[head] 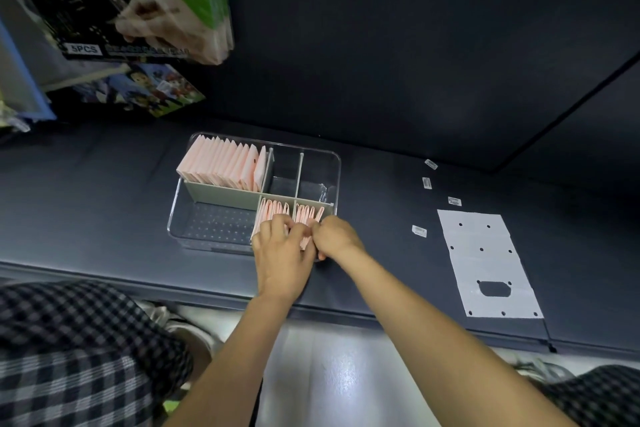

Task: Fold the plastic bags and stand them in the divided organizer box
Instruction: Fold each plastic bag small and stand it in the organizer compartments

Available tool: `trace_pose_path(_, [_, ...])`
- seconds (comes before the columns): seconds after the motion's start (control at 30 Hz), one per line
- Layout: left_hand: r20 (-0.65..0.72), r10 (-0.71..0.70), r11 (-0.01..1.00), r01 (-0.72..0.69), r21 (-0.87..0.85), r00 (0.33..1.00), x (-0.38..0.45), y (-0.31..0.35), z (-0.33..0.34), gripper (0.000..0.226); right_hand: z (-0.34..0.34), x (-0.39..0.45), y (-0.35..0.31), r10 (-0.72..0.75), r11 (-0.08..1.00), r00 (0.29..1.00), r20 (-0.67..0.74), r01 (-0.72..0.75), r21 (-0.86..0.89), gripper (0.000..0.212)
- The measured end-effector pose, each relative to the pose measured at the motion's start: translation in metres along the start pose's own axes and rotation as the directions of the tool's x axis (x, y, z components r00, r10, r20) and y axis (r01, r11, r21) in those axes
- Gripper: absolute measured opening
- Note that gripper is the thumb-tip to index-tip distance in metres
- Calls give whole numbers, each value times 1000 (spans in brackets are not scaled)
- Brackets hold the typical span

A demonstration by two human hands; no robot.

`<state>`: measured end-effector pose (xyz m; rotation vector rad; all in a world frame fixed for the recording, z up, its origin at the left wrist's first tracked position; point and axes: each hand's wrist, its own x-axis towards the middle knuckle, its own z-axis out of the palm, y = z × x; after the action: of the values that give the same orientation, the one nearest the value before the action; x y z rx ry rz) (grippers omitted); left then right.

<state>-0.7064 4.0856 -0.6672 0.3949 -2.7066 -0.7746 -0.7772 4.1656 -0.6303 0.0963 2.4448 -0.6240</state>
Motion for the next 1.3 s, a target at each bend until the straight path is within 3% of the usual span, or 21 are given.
trace_pose_path(0.07, [20, -21, 999, 22, -23, 1000, -1, -1, 1, 12, -1, -3, -2, -17, 996, 1000, -7, 17, -88, 46])
trace_pose_path(0.13, [58, -30, 999, 31, -23, 998, -1, -2, 2, 10, -5, -9, 4, -94, 983, 990, -102, 76, -169, 47])
trace_pose_path(0.27, [112, -70, 997, 73, -18, 991, 4, 3, 3, 8, -22, -29, 60, -297, 940, 901, -317, 217, -262, 34])
trace_pose_path(0.33, [104, -74, 997, 76, -20, 992, 4, 5, 3, 9, -34, -33, 111, -257, 953, 892, -371, 171, -248, 23])
trace_pose_path(0.4, [60, -43, 998, 45, -35, 997, 2, 11, 1, 10, -47, -36, 171, -164, 979, 906, -391, 100, -179, 26])
trace_pose_path(0.53, [14, 227, 968, -224, -116, 974, -7, 39, 1, 11, -60, -46, 263, 73, 989, 888, -454, -122, -80, 47])
trace_pose_path(0.6, [161, 367, 922, -335, -193, 916, -14, 52, 8, 12, -57, -49, 288, 95, 991, 894, -438, -126, -42, 46])
trace_pose_path(0.67, [398, 428, 902, -354, -248, 812, -25, 59, 21, 18, -51, -48, 300, 75, 996, 900, -429, -84, -4, 33])
trace_pose_path(0.77, [633, 380, 920, -346, -184, 674, -44, 54, 40, 34, -48, -44, 302, 49, 998, 868, -493, -30, 46, 7])
trace_pose_path(0.83, [699, 337, 931, -333, -148, 630, -53, 50, 46, 36, -49, -41, 300, 36, 999, 863, -505, -43, -1, 16])
trace_pose_path(0.93, [722, 339, 926, -351, -141, 603, -55, 53, 47, 37, -55, -40, 292, -13, 994, 903, -430, -36, -104, 21])
trace_pose_path(1.03, [658, 404, 908, -368, -202, 636, -50, 70, 48, 43, -61, -44, 274, -113, 987, 962, -250, 81, -136, 22])
trace_pose_path(1.2, [641, 427, 902, -344, -260, 637, -53, 86, 52, 61, -60, -52, 222, -207, 967, 978, 39, 198, 160, 12])
trace_pose_path(1.3, [672, 380, 925, -272, -266, 636, -56, 86, 54, 45, -59, -56, 203, -277, 919, 950, 142, 219, 328, 4])
